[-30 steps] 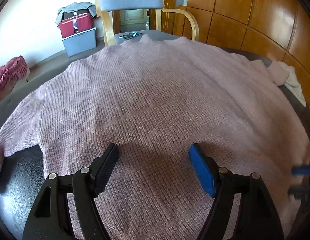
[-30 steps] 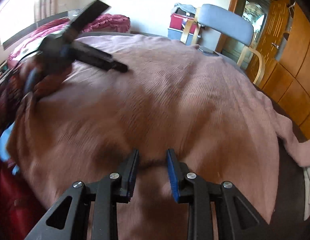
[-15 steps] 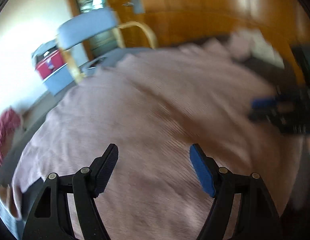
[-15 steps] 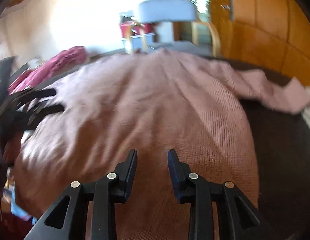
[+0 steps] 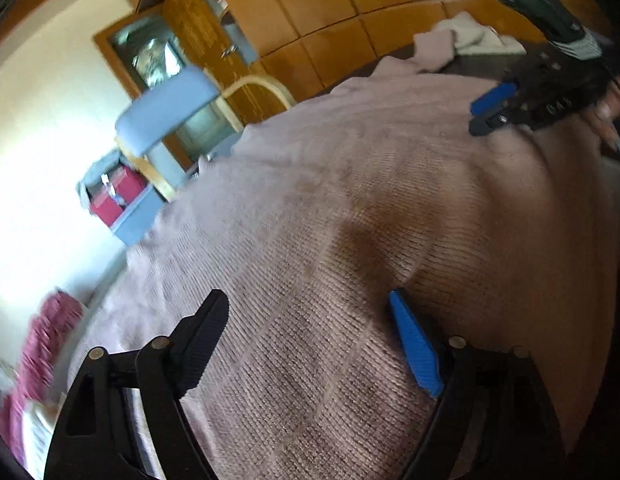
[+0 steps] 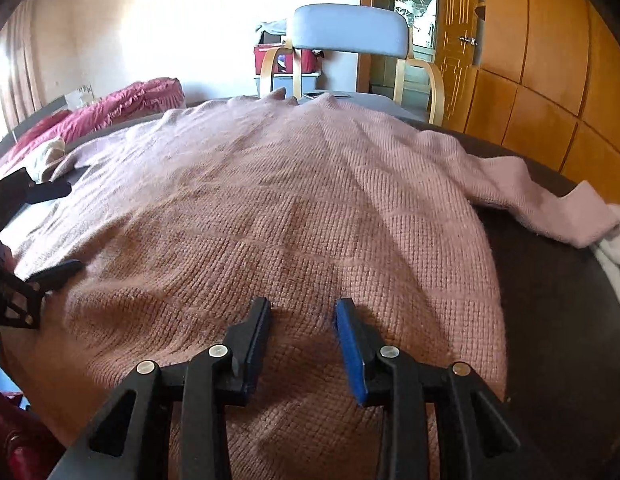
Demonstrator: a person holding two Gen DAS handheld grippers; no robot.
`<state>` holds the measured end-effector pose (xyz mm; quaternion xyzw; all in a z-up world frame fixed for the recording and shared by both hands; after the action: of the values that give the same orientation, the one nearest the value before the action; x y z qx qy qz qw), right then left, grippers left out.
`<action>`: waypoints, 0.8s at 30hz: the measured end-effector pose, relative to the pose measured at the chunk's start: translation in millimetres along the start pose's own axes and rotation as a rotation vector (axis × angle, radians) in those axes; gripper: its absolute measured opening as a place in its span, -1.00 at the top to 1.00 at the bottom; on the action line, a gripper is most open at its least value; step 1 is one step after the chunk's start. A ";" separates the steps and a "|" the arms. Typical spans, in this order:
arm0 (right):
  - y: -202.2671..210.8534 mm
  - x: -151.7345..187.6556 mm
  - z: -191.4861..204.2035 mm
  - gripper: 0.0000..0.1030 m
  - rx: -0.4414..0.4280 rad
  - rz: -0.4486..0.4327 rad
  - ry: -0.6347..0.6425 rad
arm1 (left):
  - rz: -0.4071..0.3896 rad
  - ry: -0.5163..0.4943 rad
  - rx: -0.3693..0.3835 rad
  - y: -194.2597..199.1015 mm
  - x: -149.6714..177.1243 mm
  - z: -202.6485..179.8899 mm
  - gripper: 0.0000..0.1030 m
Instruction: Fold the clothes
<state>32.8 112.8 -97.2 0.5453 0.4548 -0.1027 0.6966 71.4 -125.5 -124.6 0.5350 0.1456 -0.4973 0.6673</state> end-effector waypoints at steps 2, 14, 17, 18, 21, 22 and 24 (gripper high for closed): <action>2.7 -5.1 2.4 0.36 -0.019 -0.008 -0.035 | 0.011 0.040 0.018 -2.8 0.3 0.6 -0.69; 38.0 40.2 19.0 0.35 -0.147 -0.007 0.112 | 0.047 0.170 0.095 -15.0 6.2 12.5 -0.78; 53.3 54.4 5.9 0.35 -0.161 0.020 0.083 | 0.051 0.189 0.108 -15.3 7.9 14.4 -0.78; 57.5 58.5 2.2 0.35 -0.159 0.024 0.085 | 0.052 0.192 0.111 -15.2 8.0 14.6 -0.78; 66.1 60.9 8.4 0.35 -0.122 0.029 0.166 | 0.053 0.199 0.117 -15.0 8.7 15.3 -0.78; 67.1 58.1 12.5 0.35 -0.113 0.027 0.196 | 0.053 0.201 0.119 -14.9 9.0 15.6 -0.78; 64.5 44.9 16.5 0.35 -0.108 -0.009 0.202 | 0.053 0.204 0.121 -14.5 9.6 16.0 -0.78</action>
<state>108.0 139.4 -87.8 0.5127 0.5298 -0.0257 0.6751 58.5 -143.1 -133.6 0.6257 0.1680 -0.4305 0.6284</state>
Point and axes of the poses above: each gripper's, at about its wrist camera, not at the fingertips, and y roughly against the way its jaws point, z to its left, x to its underside, the point moved 8 cm from there along -y, roughly the way its jaws point, and after that the axes turned 6 degrees about -z, right-handed, at the moved point
